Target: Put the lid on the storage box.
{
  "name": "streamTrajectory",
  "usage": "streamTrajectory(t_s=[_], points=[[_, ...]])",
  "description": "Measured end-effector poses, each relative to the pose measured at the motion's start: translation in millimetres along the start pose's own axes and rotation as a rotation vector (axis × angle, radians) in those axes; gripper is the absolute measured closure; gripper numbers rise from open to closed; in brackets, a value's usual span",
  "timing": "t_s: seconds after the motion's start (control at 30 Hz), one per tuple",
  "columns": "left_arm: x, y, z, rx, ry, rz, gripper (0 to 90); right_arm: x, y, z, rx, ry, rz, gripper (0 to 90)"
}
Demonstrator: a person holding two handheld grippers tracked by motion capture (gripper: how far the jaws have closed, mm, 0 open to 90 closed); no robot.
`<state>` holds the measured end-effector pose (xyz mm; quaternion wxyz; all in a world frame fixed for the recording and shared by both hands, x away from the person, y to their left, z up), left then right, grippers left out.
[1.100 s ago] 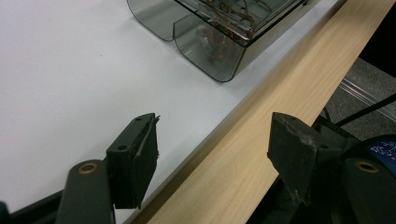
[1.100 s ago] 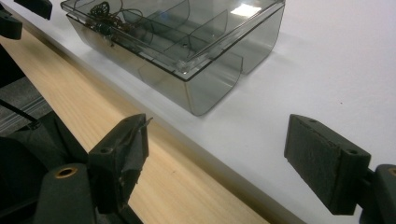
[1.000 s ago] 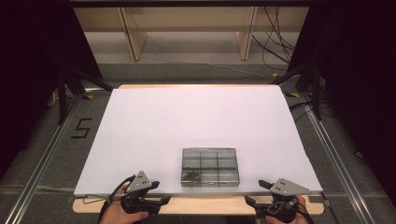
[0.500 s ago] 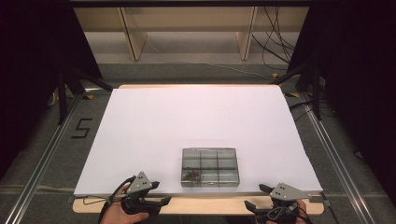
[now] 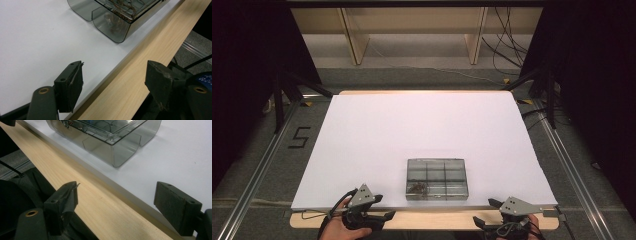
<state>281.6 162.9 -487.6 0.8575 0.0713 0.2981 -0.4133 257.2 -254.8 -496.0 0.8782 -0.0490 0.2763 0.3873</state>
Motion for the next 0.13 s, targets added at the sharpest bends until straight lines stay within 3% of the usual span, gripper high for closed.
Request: streamTrajectory(t_s=[0.03,0.07,0.13], points=[[0.0,0.0,0.0,-0.001,-0.001,0.0,30.0,0.4,-0.2,-0.1,-0.007,0.001,-0.006,20.4],[0.0,0.1,0.0,-0.002,-0.002,0.001,30.0,-1.1,3.8,-0.5,0.034,0.01,-0.024,20.4],[0.7,-0.5,0.0,-0.012,-0.011,0.0,30.0,-0.4,3.3,-0.6,0.022,0.004,-0.03,20.4]])
Point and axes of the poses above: each handheld gripper's, and its own axes: x roughly forward along the jaws, z roughly out of its top, y roughly to its left, the point moved 1 cm from there along x, roughly forward along the jaws, and after that the axes turned 5 degrees about -y, right-handed, at the moved point
